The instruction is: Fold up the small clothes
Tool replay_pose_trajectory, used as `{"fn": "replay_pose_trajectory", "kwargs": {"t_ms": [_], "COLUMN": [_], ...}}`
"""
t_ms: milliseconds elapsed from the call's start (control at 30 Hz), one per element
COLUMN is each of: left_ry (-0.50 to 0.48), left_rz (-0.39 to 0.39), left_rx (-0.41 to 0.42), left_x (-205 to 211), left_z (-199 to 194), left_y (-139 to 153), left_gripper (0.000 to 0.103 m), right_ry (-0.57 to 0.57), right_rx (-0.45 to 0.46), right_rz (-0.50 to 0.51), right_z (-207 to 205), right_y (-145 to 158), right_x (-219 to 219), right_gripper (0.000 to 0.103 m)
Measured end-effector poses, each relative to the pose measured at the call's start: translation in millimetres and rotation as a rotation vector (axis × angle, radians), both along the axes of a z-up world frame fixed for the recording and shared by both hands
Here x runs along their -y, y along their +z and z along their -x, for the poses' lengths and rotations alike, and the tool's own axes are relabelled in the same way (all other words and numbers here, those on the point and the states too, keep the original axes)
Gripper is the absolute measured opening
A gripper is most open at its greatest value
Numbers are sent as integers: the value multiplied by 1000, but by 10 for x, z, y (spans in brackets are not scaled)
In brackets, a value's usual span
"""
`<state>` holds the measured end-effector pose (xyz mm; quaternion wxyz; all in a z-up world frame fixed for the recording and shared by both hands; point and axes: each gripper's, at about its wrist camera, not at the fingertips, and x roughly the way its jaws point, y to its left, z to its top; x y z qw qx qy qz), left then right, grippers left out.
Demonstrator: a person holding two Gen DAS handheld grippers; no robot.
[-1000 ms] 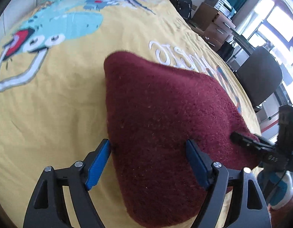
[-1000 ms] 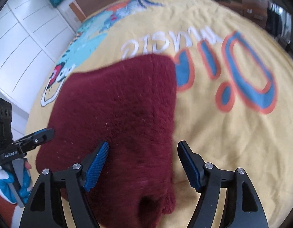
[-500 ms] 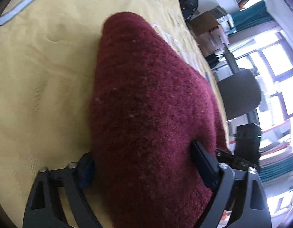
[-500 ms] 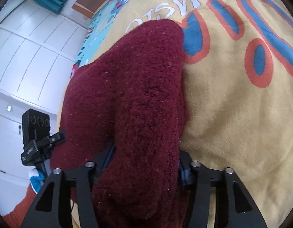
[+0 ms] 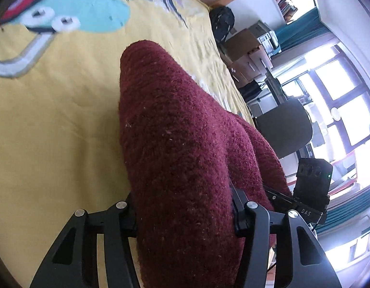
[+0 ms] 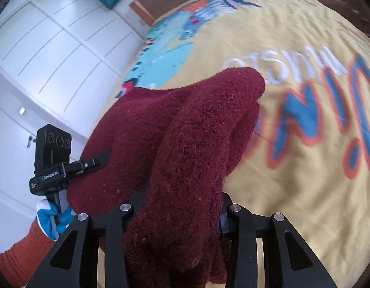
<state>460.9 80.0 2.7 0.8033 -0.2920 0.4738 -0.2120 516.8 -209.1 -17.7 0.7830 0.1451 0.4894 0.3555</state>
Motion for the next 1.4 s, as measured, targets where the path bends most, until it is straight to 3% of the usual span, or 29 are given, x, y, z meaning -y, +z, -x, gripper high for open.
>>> {"fn": "replay_pose_trajectory", "kwargs": {"t_ms": [167, 300, 400, 600, 767, 967, 1100, 1200, 1367, 1400], "left_ry": [7, 21, 31, 20, 43, 118, 197, 237, 265, 269], "left_rz": [-60, -182, -246, -307, -367, -507, -632, -682, -745, -759], "left_rx": [-2, -69, -78, -14, -18, 46, 102, 136, 171, 183], "left_x": [-349, -476, -511, -477, -324, -92, 38, 101, 225, 257], "left_z": [201, 344, 505, 975, 1132, 1268, 1667, 1918, 2349, 2463], "left_y": [104, -137, -224, -56, -215, 96, 334, 427, 562, 599], "left_gripper": [48, 53, 63, 65, 66, 66, 67, 79, 81, 88], "right_ry": [28, 32, 11, -6, -65, -115, -146, -168, -220, -230], "right_rx": [-41, -87, -99, -66, -100, 7, 71, 113, 158, 165], "right_rz": [-5, 104, 84, 95, 107, 214, 267, 306, 355, 364], "right_z": [31, 113, 204, 424, 533, 760, 1051, 1341, 1819, 1928], "right_y": [-190, -519, -519, -397, -530, -299, -107, 5, 172, 205], "right_x": [-403, -623, -496, -86, 22, -91, -46, 51, 175, 195], "right_gripper": [41, 46, 51, 53, 55, 55, 55, 57, 58, 60]}}
